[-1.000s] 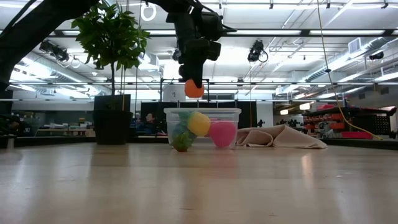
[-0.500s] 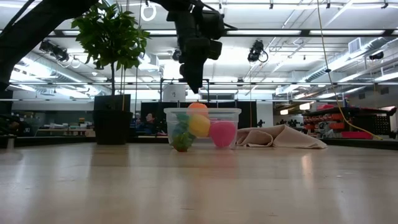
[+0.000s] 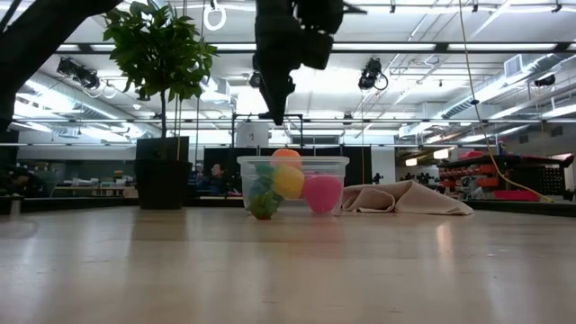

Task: Pick and placing Produce into tupperware
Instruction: Put the red strawberry into the transparent container

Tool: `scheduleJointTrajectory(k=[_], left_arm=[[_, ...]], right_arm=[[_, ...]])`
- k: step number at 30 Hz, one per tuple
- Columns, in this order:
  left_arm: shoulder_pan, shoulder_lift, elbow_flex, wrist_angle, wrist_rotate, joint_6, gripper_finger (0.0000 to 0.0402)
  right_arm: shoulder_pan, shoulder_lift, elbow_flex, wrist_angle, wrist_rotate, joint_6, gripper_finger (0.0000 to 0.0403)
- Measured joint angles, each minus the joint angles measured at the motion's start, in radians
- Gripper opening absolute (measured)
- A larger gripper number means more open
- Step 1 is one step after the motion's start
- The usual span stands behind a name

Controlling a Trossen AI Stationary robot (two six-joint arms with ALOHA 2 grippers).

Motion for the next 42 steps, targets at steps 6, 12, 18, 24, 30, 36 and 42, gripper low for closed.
scheduleJointTrajectory(k=[6, 12, 18, 24, 30, 36, 42], left_arm=[[-0.071, 0.0, 0.0, 0.05, 0.001, -0.055, 0.0272], [-0.109, 0.0, -0.007, 0.064, 0.0, -0.112, 0.027], [-0.152, 0.0, -0.104, 0.102, -0.064, -0.201, 0.027], [-0.207, 0.001, -0.26, 0.184, -0.169, -0.277, 0.027], [-0.253, 0.002, -0.357, 0.251, -0.405, -0.371, 0.0261], [-0.285, 0.001, -0.37, 0.295, -0.488, -0.433, 0.0243], [-0.305, 0.001, -0.37, 0.334, -0.488, -0.469, 0.0226]], right_arm=[[0.002, 0.0, 0.0, 0.0, 0.0, -0.006, 0.0195], [0.02, 0.0, 0.0, 0.0, 0.0, -0.005, 0.0195], [0.042, 0.0, 0.0, 0.0, 0.0, 0.005, 0.0195], [0.043, 0.0, 0.0, 0.0, 0.0, 0.006, 0.0195], [0.043, 0.0, 0.0, 0.0, 0.0, 0.005, 0.0195], [0.042, 0.0, 0.0, 0.0, -0.019, 0.006, 0.0195], [0.036, 0.0, 0.0, 0.0, -0.08, 0.006, 0.0195]])
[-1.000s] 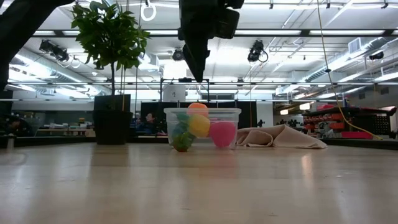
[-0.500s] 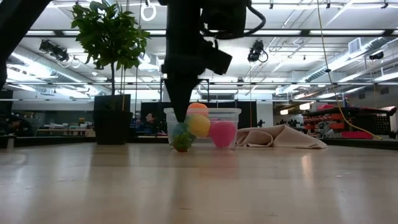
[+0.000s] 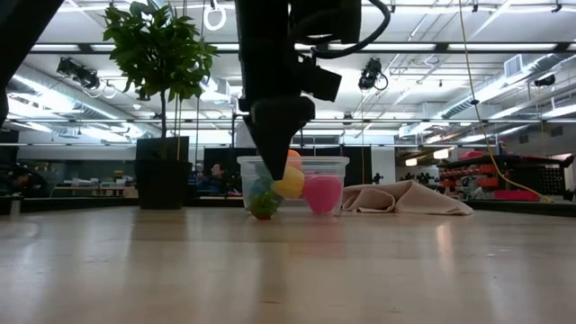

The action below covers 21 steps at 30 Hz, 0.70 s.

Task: Pick and placing Produce into tupperware
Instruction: Put the red strawberry into the transparent container

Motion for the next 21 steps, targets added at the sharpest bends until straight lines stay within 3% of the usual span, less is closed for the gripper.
scheduleJointTrajectory(k=[21], left_arm=[[-0.042, 0.103, 0.001, 0.034, 0.042, -0.014, 0.022]], right_arm=[[-0.01, 0.0, 0.0, 0.014, -0.16, 0.054, 0.0195]])
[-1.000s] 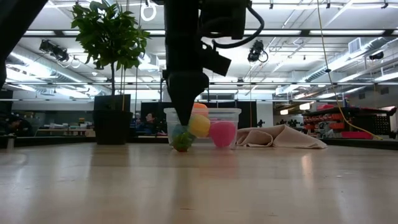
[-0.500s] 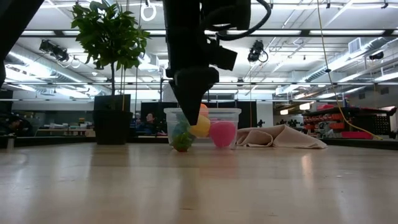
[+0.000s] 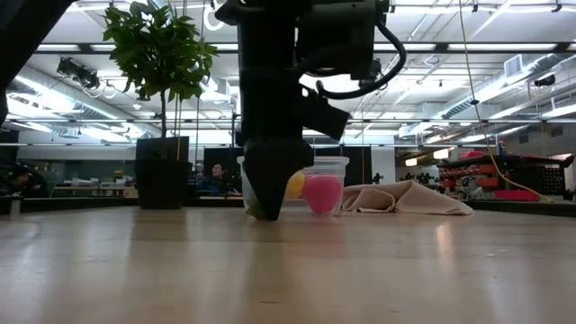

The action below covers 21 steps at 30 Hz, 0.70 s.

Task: Pick and placing Produce into tupperware
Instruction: Put the red strawberry into the transparent container

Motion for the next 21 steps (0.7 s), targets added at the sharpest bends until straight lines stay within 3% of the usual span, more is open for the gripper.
scheduleJointTrajectory(k=[21], left_arm=[[0.007, 0.002, 0.0, 0.003, -0.034, 0.051, 0.0179]], right_arm=[[-0.014, 0.0, 0.0, 0.021, -0.003, 0.021, 0.0195]])
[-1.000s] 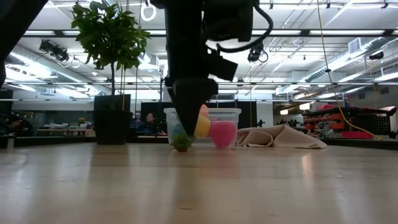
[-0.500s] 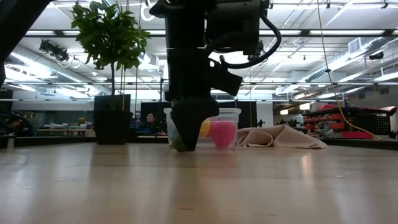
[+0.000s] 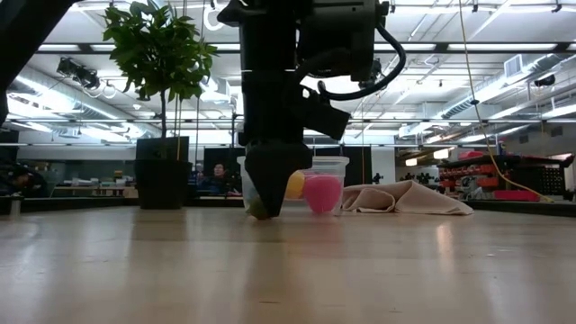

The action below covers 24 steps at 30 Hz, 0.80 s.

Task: Pick and placing Produce into tupperware
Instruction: Put the red strawberry into the transparent container

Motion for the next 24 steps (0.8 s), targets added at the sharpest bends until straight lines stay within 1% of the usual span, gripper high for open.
scheduleJointTrajectory(k=[3, 5, 8, 12, 13, 18, 24], left_arm=[[0.0, 0.0, 0.0, -0.001, -0.006, 0.0, 0.0164], [0.001, 0.0, 0.0, -0.002, -0.009, 0.0, 0.0144], [0.004, 0.0, 0.0, -0.003, -0.009, 0.007, 0.0102], [0.016, 0.0, 0.0, -0.012, -0.008, 0.049, 0.0027], [0.018, 0.0, 0.0, -0.014, -0.006, 0.057, 0.0015], [0.027, 0.0, 0.0, -0.014, 0.018, 0.068, 0.0005], [0.002, -0.001, 0.0, -0.024, 0.02, 0.069, 0.0003]], right_arm=[[0.001, 0.0, 0.0, 0.0, 0.0, 0.0, 0.0195], [0.001, 0.0, 0.0, 0.0, 0.0, 0.0, 0.0195], [0.0, 0.0, 0.0, 0.0, 0.0, 0.003, 0.0195], [0.001, 0.0, 0.0, 0.007, 0.0, 0.003, 0.0195], [0.001, 0.0, 0.0, 0.008, 0.0, 0.003, 0.0195], [0.001, 0.0, 0.0, 0.008, 0.0, 0.004, 0.0195], [0.001, 0.0, 0.0, 0.007, 0.0, 0.003, 0.0195]])
